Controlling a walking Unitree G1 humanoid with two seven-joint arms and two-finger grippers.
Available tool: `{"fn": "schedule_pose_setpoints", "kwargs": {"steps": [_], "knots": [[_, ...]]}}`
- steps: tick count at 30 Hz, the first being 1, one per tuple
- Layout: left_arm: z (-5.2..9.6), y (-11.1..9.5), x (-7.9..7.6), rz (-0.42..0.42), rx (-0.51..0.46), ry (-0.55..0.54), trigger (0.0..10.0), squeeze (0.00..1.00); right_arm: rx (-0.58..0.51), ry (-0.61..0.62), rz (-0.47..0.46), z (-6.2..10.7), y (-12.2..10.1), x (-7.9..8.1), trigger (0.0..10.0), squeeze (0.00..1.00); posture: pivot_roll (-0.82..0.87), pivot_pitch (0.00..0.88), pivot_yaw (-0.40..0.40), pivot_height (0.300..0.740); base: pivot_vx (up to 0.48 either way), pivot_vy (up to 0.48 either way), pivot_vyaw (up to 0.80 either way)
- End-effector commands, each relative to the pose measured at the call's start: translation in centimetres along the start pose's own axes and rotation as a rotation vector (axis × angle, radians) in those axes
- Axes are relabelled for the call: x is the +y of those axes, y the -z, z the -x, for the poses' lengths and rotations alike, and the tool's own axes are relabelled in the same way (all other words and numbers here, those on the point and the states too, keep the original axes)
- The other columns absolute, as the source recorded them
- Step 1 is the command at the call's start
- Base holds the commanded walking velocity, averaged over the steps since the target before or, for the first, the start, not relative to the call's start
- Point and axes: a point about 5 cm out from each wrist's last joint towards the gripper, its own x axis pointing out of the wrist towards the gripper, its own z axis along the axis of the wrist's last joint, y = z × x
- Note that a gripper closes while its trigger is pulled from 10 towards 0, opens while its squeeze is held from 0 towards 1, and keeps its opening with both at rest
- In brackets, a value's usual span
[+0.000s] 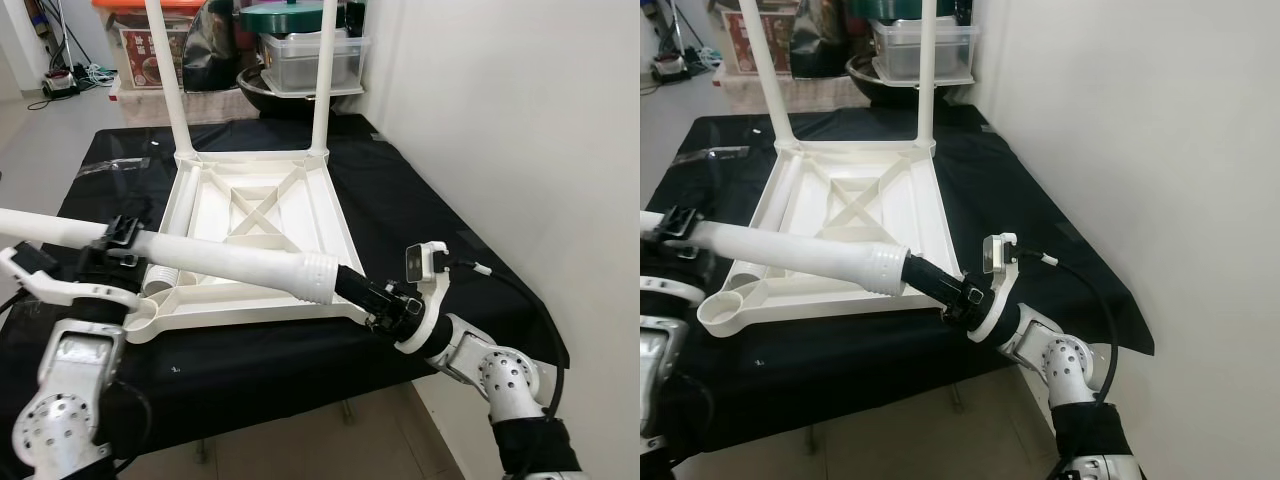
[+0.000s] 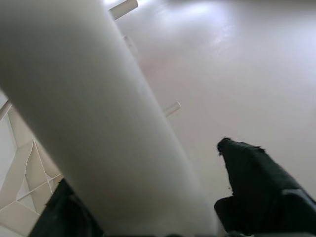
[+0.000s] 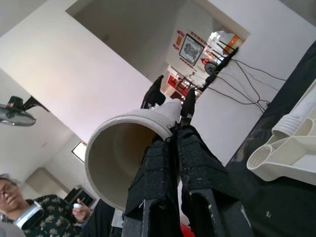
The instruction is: Building children table
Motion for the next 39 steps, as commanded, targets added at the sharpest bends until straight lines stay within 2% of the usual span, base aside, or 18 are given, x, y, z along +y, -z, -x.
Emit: {"fn": "schedule_pose_setpoints", "kwargs": {"steps": [1, 7, 11, 12, 13, 14, 15, 16, 22, 26, 28, 30, 32, 35, 36, 37, 38, 39], "knots": [[0.1, 0.2, -0.3, 0.001, 0.014, 0.022, 0.0, 0.00, 0.041, -0.040, 0.009, -0.7, 0.1, 0.3, 0.0, 0.00, 0.07, 0.000, -0.081, 0.740, 0.000, 0.000, 0.00], [0.3, 1.5, -1.5, -0.027, 0.061, 0.086, 0.0, 0.00, 0.062, -0.035, 0.041, -1.3, -0.3, 0.1, 0.0, 0.00, 0.08, 0.000, -0.088, 0.740, 0.000, 0.000, 0.00], [0.2, 1.9, -2.2, -0.006, 0.073, 0.120, 0.0, 0.00, 0.089, 0.047, 0.068, -1.5, -0.4, -0.7, 0.0, 0.00, 0.08, 0.000, -0.089, 0.740, 0.000, 0.000, 0.00], [0.1, 2.0, -2.5, 0.003, 0.074, 0.130, 0.0, 0.00, 0.131, 0.152, 0.094, -1.5, -0.3, -1.8, 10.0, 0.00, 0.07, 0.000, -0.089, 0.740, 0.000, 0.000, 0.00], [0.1, 2.0, -2.5, 0.003, 0.074, 0.130, 0.0, 0.00, 0.131, 0.152, 0.094, -1.5, -0.3, -1.8, 10.0, 0.00, 0.07, 0.000, -0.089, 0.740, 0.000, 0.000, 0.00], [0.1, 2.1, -2.7, 0.008, 0.075, 0.135, 0.0, 0.00, 0.163, 0.235, 0.121, -1.4, -0.2, -2.6, 10.0, 0.32, 0.07, 0.000, -0.089, 0.740, 0.000, 0.000, 0.00], [0.1, 2.1, -2.7, 0.008, 0.075, 0.135, 0.0, 0.00, 0.163, 0.235, 0.121, -1.4, -0.2, -2.6, 10.0, 0.32, 0.07, 0.000, -0.089, 0.740, 0.000, 0.000, 0.00], [0.0, 2.1, -2.8, 0.004, 0.072, 0.135, 0.0, 0.00, 0.139, 0.288, 0.112, -1.1, -0.6, -3.3, 10.0, 1.00, 0.07, 0.000, -0.091, 0.740, 0.000, 0.000, 0.00], [-0.3, 1.9, -3.3, -0.046, 0.069, 0.130, 0.0, 0.00, 0.166, 0.343, 0.141, 0.5, -1.0, -4.1, 10.0, 1.00, 0.07, 0.000, -0.091, 0.740, 0.000, 0.000, 0.00], [-0.3, 1.0, -3.5, -0.094, 0.044, 0.126, 0.0, 0.00, 0.351, 0.396, 0.216, 5.9, -1.0, -4.2, 10.0, 1.00, 0.07, 0.000, -0.092, 0.740, 0.000, 0.000, 0.00], [-0.3, 1.0, -3.5, -0.094, 0.044, 0.126, 0.0, 0.00, 0.351, 0.396, 0.216, 5.9, -1.0, -4.2, 10.0, 1.00, 0.07, 0.000, -0.092, 0.740, 0.000, 0.000, 0.00], [-0.1, 0.7, -3.6, -0.108, 0.036, 0.123, 0.0, 0.00, 0.355, 0.434, 0.225, 8.1, -2.0, -3.6, 10.0, 1.00, 0.07, 0.000, -0.094, 0.740, 0.000, 0.000, 0.00], [0.0, 0.6, -3.6, -0.111, 0.034, 0.123, 0.0, 0.00, 0.352, 0.448, 0.236, 8.8, -2.5, -3.4, 10.0, 1.00, 0.07, 0.000, -0.091, 0.740, 0.000, 0.000, 0.00], [0.2, 0.8, -3.8, -0.113, 0.046, 0.131, 0.0, 0.00, 0.340, 0.535, 0.326, 9.9, -4.2, -3.7, 10.0, 1.00, 0.07, 0.000, -0.083, 0.740, 0.000, 0.000, 0.00], [0.2, 1.2, -3.9, -0.126, 0.071, 0.138, 0.0, 0.00, 0.305, 0.582, 0.394, 9.2, -5.7, -3.9, 10.0, 0.24, 0.06, 0.000, -0.067, 0.740, 0.000, 0.000, 0.00], [0.2, 1.2, -3.9, -0.126, 0.071, 0.138, 0.0, 0.00, 0.305, 0.582, 0.394, 9.2, -5.7, -3.9, 10.0, 0.24, 0.06, 0.000, -0.067, 0.740, 0.000, 0.000, 0.00], [0.1, 1.6, -3.9, -0.145, 0.102, 0.146, 0.0, 0.00, 0.257, 0.583, 0.453, 7.7, -7.4, -3.7, 10.0, 0.00, 0.06, 0.000, -0.062, 0.740, 0.000, 0.000, 0.00], [0.1, 1.6, -3.9, -0.145, 0.102, 0.146, 0.0, 0.00, 0.257, 0.583, 0.453, 7.7, -7.4, -3.7, 10.0, 0.00, 0.06, 0.000, -0.062, 0.740, 0.000, 0.000, 0.00]]}}
